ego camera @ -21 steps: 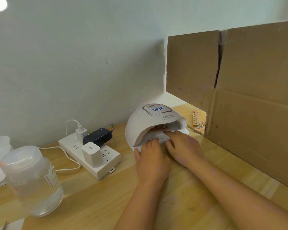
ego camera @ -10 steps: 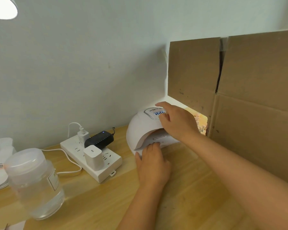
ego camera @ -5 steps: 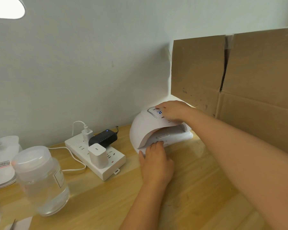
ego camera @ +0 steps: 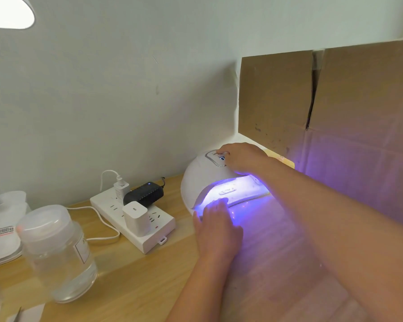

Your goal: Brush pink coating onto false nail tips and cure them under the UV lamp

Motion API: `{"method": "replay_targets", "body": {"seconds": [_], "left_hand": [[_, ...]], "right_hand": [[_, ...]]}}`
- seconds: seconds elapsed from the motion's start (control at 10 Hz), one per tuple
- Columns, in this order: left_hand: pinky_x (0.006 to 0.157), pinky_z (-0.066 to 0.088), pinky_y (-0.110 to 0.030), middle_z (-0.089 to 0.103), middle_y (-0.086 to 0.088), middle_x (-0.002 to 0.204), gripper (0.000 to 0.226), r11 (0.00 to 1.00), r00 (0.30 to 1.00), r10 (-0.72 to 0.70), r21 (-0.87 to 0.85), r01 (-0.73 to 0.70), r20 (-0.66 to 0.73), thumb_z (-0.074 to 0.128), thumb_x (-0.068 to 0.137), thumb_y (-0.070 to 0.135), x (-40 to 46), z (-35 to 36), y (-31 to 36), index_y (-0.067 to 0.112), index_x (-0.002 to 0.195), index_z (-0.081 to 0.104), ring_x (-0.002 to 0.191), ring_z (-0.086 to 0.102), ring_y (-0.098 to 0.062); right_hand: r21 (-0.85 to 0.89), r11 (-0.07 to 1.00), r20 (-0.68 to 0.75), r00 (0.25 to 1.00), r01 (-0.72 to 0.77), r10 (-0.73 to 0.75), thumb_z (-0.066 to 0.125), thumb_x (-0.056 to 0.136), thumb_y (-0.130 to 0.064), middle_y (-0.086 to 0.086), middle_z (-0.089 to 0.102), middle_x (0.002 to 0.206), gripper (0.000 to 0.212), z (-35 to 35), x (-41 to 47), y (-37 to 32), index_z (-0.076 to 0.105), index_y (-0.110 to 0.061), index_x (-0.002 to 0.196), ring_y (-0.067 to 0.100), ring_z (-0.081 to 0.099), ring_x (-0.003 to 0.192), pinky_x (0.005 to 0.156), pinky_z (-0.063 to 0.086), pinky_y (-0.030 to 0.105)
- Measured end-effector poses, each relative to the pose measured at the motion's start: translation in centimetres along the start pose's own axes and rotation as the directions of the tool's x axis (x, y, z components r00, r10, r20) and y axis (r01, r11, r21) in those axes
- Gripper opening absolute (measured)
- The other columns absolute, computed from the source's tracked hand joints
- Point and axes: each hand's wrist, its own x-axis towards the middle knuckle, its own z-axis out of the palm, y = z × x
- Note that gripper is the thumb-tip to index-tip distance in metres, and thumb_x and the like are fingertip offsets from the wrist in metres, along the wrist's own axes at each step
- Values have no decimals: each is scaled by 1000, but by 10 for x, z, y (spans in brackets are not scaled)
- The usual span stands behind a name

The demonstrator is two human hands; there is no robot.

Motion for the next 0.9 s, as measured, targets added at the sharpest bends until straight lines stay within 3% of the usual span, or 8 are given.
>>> {"method": "replay_targets", "body": {"seconds": [0.2,0.4,0.5,0.6,0.7,0.8,0.9], "left_hand": [[112,0,-32,50,0,124,61,1000,1000,-10,-14,10,-7,41,78,5,1,1,-1,21,136,34,129,29,-11],[111,2,-31,49,3,126,59,1000,999,7,-8,-7,-32,42,78,6,2,2,-2,21,135,36,128,30,-12],[111,2,-33,48,2,129,59,1000,1000,1,-8,-1,-14,42,78,6,2,3,-2,21,136,35,129,29,-12],[113,4,-35,49,1,128,60,1000,1000,5,-12,-5,-8,42,78,6,3,3,-2,20,136,35,130,30,-13],[112,5,-35,50,1,126,59,1000,1000,10,-15,-10,-30,42,78,6,3,2,-3,20,135,37,128,33,-15],[111,11,-36,53,-3,121,46,999,999,-16,-29,15,-39,40,78,5,2,2,1,15,122,47,120,39,-20],[104,24,-32,57,0,99,10,995,994,19,-91,-28,-105,40,86,12,-2,2,-3,15,89,49,109,46,-22]], "right_hand": [[6,999,-38,999,-37,37,30,96,-14,-7,46,139,43,3,2,-1,47,-33,131,21,44,123,88,35,25],[-91,994,-75,995,-68,62,30,95,-14,-5,43,142,49,8,-5,-3,38,-38,138,22,43,125,82,32,23],[-88,993,-97,992,-85,76,32,95,-13,-2,48,137,49,11,-7,-3,37,-36,138,23,46,122,77,32,22],[-61,995,-167,984,-74,63,29,97,-18,5,55,127,50,15,-12,-4,25,-34,144,28,51,113,74,34,26],[39,999,-315,948,-22,33,29,98,-21,11,59,111,48,25,-23,-6,23,-30,145,31,55,101,67,32,29],[307,948,-528,844,81,98,35,96,-21,3,59,88,38,39,-42,-16,42,-23,134,27,54,92,62,26,30],[589,790,-613,731,170,300,42,94,-23,-6,44,60,17,53,-64,-38,58,-21,99,17,48,69,52,27,27]]}}
